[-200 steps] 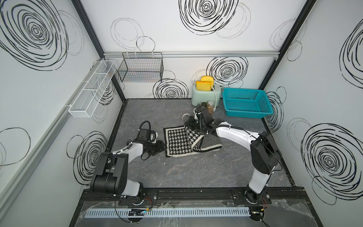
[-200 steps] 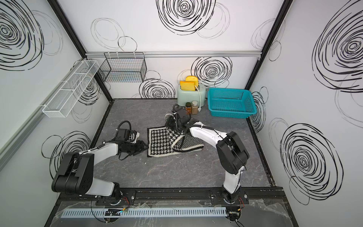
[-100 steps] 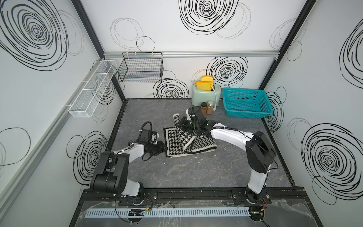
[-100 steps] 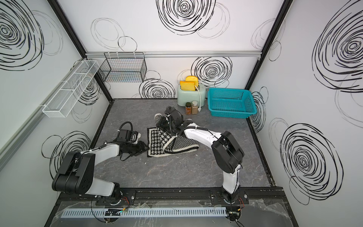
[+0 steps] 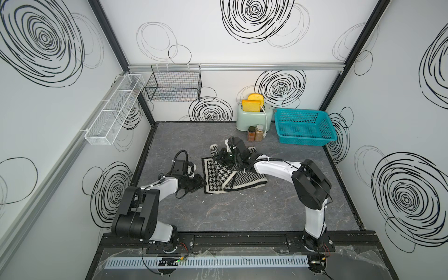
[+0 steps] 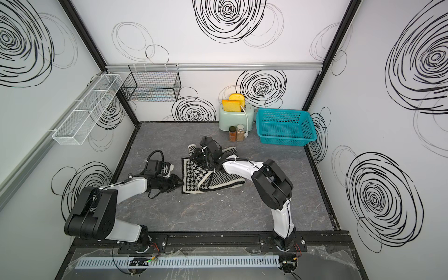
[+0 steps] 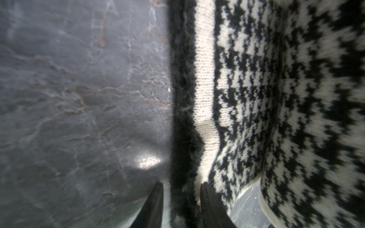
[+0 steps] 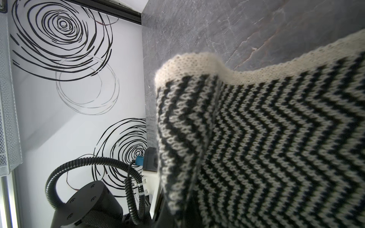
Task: Roll up the scarf and place it into the basket
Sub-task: Fold the scarf at the center of the board.
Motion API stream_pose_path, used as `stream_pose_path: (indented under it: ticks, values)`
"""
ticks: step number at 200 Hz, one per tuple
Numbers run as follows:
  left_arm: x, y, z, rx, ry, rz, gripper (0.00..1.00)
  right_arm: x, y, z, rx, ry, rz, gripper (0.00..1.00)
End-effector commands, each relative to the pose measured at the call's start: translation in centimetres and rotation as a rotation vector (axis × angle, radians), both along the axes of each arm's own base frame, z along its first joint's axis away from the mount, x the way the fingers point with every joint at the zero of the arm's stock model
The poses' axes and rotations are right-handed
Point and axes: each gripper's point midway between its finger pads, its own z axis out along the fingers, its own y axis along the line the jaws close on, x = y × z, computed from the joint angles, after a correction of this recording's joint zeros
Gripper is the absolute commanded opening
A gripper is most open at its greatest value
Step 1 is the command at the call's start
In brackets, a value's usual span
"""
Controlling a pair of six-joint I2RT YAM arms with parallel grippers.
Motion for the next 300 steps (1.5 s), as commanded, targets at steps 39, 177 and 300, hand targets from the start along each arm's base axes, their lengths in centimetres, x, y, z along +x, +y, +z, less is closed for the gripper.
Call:
stream_pose_path:
  ticks: [39, 177, 300]
  values:
    - [-0.4, 0.1, -0.1, -0.005, 0.020, 0.012, 0.35, -0.3, 1.5, -2.3, 0.069, 0.082, 0.013, 0.00]
    - [0.4, 1.9, 0.7, 0.014, 0.008, 0.054, 0.35, -1.6, 2.3, 0.3, 0.171, 0.140, 0.074, 0.43]
    - [4.1, 2.3, 11.8, 0.024, -0.217, 0.071, 0.37, -8.2, -0.9, -6.3, 0.035, 0.158, 0.432, 0.30]
